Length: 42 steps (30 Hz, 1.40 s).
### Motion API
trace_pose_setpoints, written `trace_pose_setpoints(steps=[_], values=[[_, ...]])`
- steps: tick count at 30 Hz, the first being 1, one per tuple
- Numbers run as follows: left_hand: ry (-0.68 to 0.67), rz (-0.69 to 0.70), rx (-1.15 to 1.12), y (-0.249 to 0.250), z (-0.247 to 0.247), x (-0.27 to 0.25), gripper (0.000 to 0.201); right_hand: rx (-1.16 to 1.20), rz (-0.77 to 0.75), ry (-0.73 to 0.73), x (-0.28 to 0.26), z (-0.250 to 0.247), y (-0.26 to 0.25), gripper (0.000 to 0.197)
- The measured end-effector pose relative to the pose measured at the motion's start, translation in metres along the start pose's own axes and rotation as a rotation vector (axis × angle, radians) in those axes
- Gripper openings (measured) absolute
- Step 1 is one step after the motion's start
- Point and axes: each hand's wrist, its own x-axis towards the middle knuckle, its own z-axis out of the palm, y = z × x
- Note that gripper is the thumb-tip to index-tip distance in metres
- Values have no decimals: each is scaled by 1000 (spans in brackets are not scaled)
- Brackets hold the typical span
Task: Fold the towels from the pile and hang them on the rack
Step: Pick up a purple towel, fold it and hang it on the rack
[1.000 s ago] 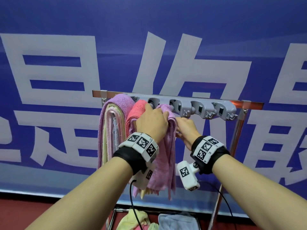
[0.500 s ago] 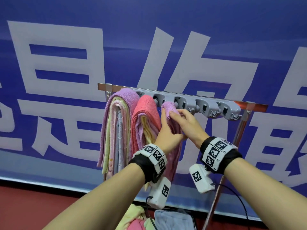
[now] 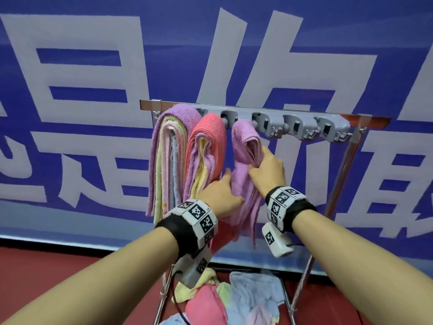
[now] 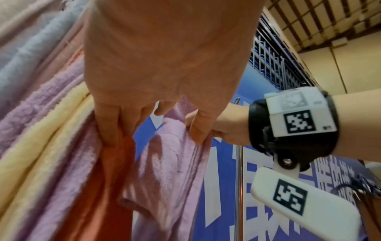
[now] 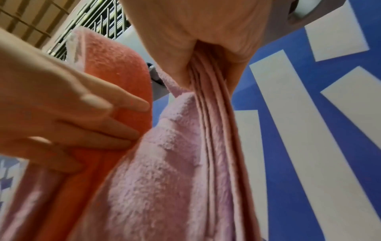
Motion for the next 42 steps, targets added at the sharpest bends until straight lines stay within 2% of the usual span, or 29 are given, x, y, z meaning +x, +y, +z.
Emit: trace_pose_setpoints(steps=[2, 5, 7, 9, 11, 13, 17, 19, 22, 24, 27, 32, 35, 39, 42], values=[[-1, 6, 83, -6, 2, -5, 96, -39, -17, 74, -2, -9, 4, 23], [133, 68, 106, -8, 13, -11, 93, -83, -19, 85, -4, -15, 5, 26], [256, 182, -64, -3, 22, -14, 90, -62, -41, 4, -13, -12, 5, 26], [339, 285, -255, 5, 27, -17, 90, 68, -73, -115, -27, -4, 7, 32], [419, 343, -342, 14, 29, -17, 91, 256, -73, -217, -41, 3, 9, 43], [497, 368, -376, 23, 30, -15, 87, 383, -40, -222, -44, 9, 13, 50], [536, 350, -435, 33, 34, 1, 78, 308, -107, -188, -32, 6, 17, 67], [542, 360, -469, 34, 34, 9, 74, 330, -113, -230, -26, 0, 19, 69], [490, 307, -571, 19, 39, 16, 76, 248, -81, -306, -16, -4, 25, 52], [494, 253, -523, -1, 46, 17, 78, 139, -87, -311, -14, -3, 33, 42], [569, 207, -376, -26, 57, 14, 62, 91, -63, -226, -15, 1, 49, 24], [639, 106, -144, -4, 42, 18, 71, 128, -61, -76, -15, 3, 57, 16], [614, 54, -34, 6, 40, 25, 66, 67, -68, -10, -14, -3, 58, 23], [561, 78, 7, -10, 47, 23, 67, 15, -57, 97, -2, -13, 59, 39], [516, 90, 72, -21, 51, 19, 69, 60, -113, 152, 3, -15, 53, 45]])
